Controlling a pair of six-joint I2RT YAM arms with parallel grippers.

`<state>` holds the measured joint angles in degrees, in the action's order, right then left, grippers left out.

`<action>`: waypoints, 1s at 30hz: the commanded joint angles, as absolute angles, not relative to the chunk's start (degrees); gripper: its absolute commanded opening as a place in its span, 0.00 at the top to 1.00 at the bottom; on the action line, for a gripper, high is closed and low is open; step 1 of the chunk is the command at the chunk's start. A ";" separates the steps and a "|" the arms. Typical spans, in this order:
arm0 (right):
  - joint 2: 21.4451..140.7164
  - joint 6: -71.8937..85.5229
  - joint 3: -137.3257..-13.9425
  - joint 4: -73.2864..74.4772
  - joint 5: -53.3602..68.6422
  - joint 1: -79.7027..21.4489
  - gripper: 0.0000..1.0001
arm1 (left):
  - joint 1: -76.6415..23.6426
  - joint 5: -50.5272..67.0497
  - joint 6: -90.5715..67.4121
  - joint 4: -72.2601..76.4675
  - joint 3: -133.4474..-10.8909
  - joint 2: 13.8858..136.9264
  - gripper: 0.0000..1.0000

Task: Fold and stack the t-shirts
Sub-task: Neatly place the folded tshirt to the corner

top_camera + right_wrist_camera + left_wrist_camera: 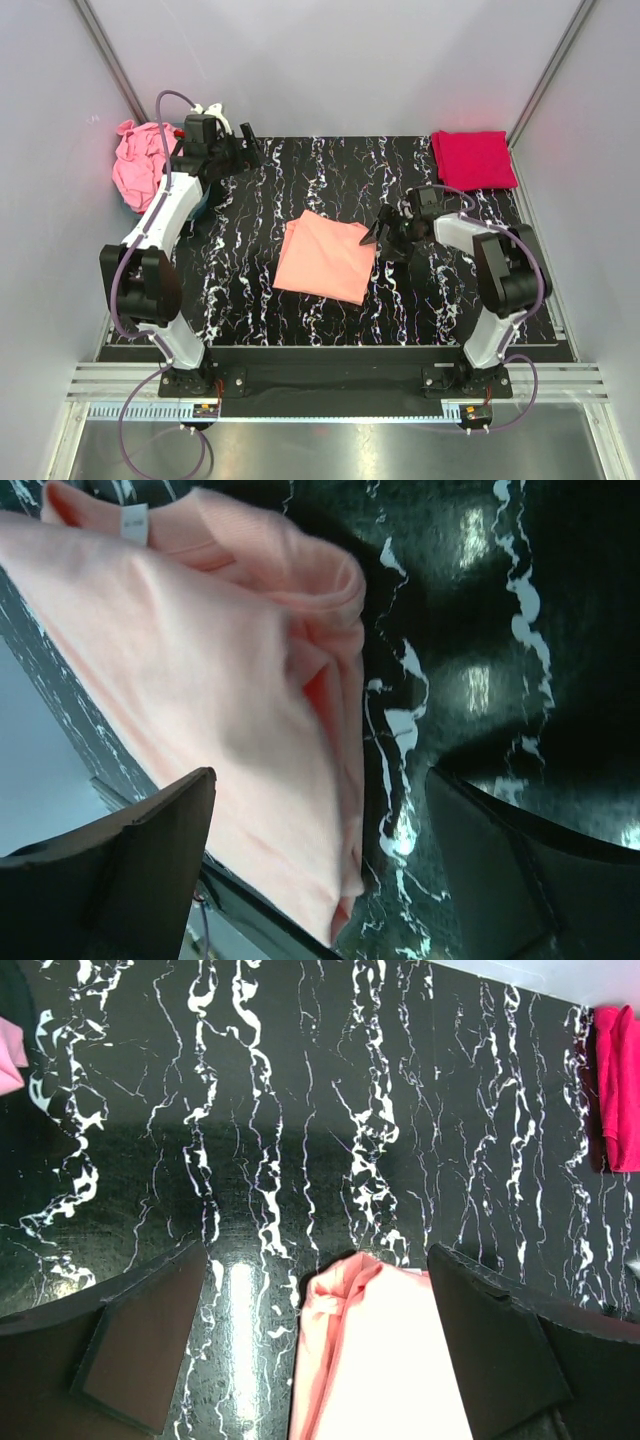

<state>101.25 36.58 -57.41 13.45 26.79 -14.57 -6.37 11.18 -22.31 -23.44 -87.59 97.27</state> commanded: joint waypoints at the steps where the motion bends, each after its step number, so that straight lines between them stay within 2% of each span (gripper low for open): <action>1: 104.67 40.24 -61.34 8.70 30.85 -14.33 0.09 | -6.15 14.49 -21.80 -20.48 -87.54 97.64 0.01; 6: 110.47 41.75 -61.61 5.19 32.78 -14.50 0.17 | -6.42 19.94 -21.71 -20.38 -88.15 100.27 0.07; 11: 112.32 41.66 -61.08 2.90 34.36 -14.41 0.17 | -7.55 23.73 -21.18 -24.69 -92.89 107.92 0.16; 19: 113.90 41.31 -62.05 2.55 35.94 -14.50 0.14 | -11.25 25.82 -20.04 -33.58 -99.32 117.42 0.16; 21: 114.87 41.13 -63.53 3.07 36.65 -14.85 0.19 | -11.34 27.15 -21.09 -32.70 -99.05 117.33 0.16; 22: 115.31 40.87 -64.24 4.38 36.82 -15.55 0.22 | -11.34 27.42 -21.18 -32.52 -98.97 116.81 0.16; 23: 116.10 40.52 -64.94 4.83 37.09 -15.90 0.34 | -11.34 27.51 -21.18 -32.35 -98.79 116.55 0.16; 25: 116.54 39.99 -66.35 6.23 37.00 -17.13 0.47 | -11.34 27.42 -21.27 -31.73 -98.01 115.58 0.16; 26: 117.15 40.08 -66.53 6.15 37.26 -17.57 0.58 | -11.34 27.33 -21.27 -31.47 -97.82 115.32 0.16; 29: 117.60 39.82 -67.50 6.15 37.53 -18.28 0.80 | -11.34 27.25 -21.01 -31.81 -98.17 115.22 0.16; 30: 117.42 39.81 -67.50 6.15 37.53 -18.28 0.91 | -11.34 26.99 -20.92 -31.82 -98.26 115.05 0.16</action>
<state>117.14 40.93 -65.56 4.45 38.22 -17.04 -11.68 25.45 -21.06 -32.93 -95.90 118.54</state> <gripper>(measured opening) 0.172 0.845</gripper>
